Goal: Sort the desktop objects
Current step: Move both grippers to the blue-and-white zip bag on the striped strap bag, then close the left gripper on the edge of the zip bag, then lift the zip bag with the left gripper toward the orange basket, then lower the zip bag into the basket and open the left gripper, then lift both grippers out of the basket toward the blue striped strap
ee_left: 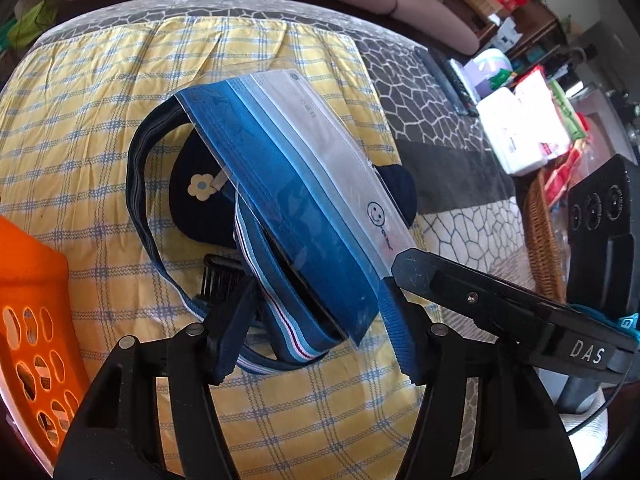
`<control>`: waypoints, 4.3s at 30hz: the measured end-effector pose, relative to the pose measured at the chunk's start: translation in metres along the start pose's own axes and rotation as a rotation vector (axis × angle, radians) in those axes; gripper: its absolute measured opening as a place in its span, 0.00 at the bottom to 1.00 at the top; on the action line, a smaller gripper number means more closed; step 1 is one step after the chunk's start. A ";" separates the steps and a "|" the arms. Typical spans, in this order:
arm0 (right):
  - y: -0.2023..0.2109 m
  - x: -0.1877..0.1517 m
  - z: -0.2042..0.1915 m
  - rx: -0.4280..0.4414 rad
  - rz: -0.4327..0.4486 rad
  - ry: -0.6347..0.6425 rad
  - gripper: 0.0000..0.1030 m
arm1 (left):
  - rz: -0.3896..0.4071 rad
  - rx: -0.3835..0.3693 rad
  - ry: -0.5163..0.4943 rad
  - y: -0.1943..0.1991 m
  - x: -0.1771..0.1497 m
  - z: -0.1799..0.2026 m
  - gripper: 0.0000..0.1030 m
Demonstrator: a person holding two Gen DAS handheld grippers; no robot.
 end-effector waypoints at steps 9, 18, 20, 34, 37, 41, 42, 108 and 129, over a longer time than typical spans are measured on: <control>0.019 0.000 0.016 0.005 0.083 -0.111 0.61 | 0.045 0.021 0.133 0.018 0.025 -0.036 0.66; 0.011 -0.001 0.039 0.049 0.095 -0.168 0.61 | 0.030 0.002 0.231 -0.014 0.063 -0.049 0.65; 0.008 0.002 0.038 0.053 0.088 -0.159 0.61 | 0.033 -0.007 0.230 -0.019 0.070 -0.048 0.60; -0.002 0.002 0.027 0.083 0.072 -0.119 0.54 | 0.144 -0.061 0.226 0.007 0.082 -0.039 0.01; 0.002 0.003 0.018 0.086 0.077 -0.102 0.54 | 0.159 -0.077 0.227 0.023 0.077 -0.037 0.01; 0.008 0.000 0.004 0.085 0.077 -0.084 0.54 | 0.175 -0.100 0.224 0.046 0.071 -0.035 0.01; 0.009 -0.001 0.001 0.089 0.077 -0.082 0.54 | 0.179 -0.105 0.223 0.052 0.068 -0.035 0.01; -0.196 -0.147 -0.247 0.050 -0.235 0.215 0.60 | 0.136 0.079 0.548 0.126 -0.108 -0.379 0.51; -0.155 -0.149 -0.266 -0.037 -0.168 0.325 0.95 | 0.273 0.168 0.353 0.206 -0.104 -0.329 1.00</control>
Point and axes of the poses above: each gripper's, at about its wrist camera, not at the fingertips, and y roughly against the way its jaws point, z to its right, x to its top, the point moved 10 cm from there along -y, roughly the way its jaws point, and after that the axes turned 13 degrees about x, right-handed, at the moved point
